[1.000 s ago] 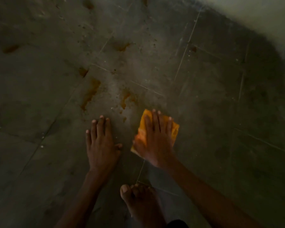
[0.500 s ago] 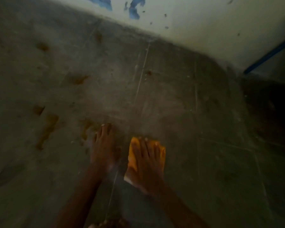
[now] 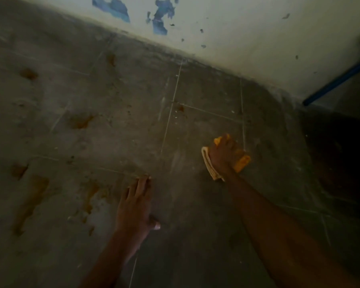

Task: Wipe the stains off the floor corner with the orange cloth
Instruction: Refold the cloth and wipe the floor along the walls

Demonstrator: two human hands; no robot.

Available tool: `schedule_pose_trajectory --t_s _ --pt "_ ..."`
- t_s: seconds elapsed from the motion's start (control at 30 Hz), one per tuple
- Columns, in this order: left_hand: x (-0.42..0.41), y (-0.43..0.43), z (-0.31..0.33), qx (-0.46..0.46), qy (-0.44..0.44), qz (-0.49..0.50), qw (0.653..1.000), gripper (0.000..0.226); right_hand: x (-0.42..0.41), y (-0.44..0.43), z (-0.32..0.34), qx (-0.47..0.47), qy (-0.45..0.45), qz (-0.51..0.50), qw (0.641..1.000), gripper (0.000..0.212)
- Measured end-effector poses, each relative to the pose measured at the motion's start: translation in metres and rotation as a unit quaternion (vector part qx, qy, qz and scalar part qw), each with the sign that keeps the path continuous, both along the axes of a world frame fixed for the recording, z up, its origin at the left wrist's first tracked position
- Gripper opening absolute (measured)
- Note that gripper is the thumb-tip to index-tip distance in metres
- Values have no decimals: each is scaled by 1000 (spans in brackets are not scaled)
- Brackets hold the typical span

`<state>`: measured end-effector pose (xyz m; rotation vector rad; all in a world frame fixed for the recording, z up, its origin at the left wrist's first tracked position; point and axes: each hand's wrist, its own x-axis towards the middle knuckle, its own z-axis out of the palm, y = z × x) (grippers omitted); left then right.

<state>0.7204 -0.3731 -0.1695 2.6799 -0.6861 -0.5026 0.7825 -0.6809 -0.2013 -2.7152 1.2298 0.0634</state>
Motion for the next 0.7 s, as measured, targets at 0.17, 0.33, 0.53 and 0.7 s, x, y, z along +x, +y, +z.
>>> schedule_pose_trajectory --t_s 0.17,0.33,0.53,0.7 --pt "8 17 1 -70 29 59 995 112 18 114 1 -27 -6 334 942 72" --pt "19 77 16 -27 -26 100 994 99 -117 142 14 -32 26 488 872 81" --pt "4 128 15 -31 23 213 976 95 55 145 25 34 30 191 980 71" --pt "-11 160 12 6 -60 237 970 96 52 267 22 -26 2 450 893 81"
